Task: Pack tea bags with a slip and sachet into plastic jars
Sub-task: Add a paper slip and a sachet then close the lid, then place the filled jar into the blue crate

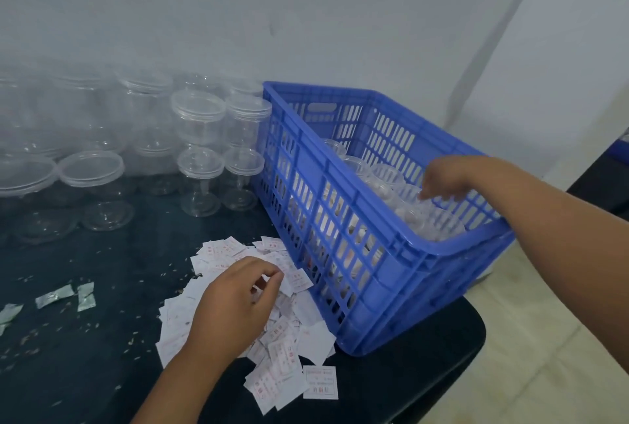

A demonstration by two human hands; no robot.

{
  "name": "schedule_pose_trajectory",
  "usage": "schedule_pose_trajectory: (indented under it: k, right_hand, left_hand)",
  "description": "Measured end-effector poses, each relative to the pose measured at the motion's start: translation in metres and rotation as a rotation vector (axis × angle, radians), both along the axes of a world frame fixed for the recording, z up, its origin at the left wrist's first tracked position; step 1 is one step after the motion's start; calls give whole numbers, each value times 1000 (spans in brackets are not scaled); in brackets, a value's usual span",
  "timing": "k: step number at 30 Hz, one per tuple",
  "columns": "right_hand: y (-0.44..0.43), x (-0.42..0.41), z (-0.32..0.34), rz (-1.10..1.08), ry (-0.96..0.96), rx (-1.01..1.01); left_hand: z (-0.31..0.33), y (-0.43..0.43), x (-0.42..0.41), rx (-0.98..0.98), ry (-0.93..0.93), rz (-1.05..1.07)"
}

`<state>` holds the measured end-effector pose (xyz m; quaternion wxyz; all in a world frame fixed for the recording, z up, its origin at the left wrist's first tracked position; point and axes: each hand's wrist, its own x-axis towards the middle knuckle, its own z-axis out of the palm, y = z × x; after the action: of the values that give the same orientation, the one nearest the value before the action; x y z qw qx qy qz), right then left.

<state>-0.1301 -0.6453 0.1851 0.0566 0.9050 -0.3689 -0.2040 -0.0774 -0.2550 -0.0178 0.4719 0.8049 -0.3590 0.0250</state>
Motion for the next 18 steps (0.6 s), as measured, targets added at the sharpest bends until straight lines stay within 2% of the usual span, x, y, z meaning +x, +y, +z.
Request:
schedule_pose_trajectory:
  k: [1, 3, 5, 7, 10, 13, 16, 18]
  right_hand:
    - [12, 0, 14, 90, -46, -82]
    - [46, 0, 42, 300, -266, -156]
    - [95, -11, 60, 430, -637, -31]
    - [152, -30, 63, 573, -906, 98]
    - [231, -60, 35, 771, -1030, 218]
    - [279, -71, -20, 778, -1108, 421]
    - [320, -71, -97, 625, -1262, 645]
    - [345, -72, -152, 523, -1270, 728]
  left_hand:
    - [-1, 0, 0, 12, -1, 2]
    - [-2, -1, 1, 42, -6, 7]
    - [-1, -2, 1, 51, -12, 3]
    - [4, -2, 0, 73, -30, -6]
    - [18, 1, -2, 103, -64, -4]
    - [34, 12, -3, 165, -87, 26]
    - [43, 37, -4, 235, -59, 49]
    - [40, 65, -6, 228, -23, 97]
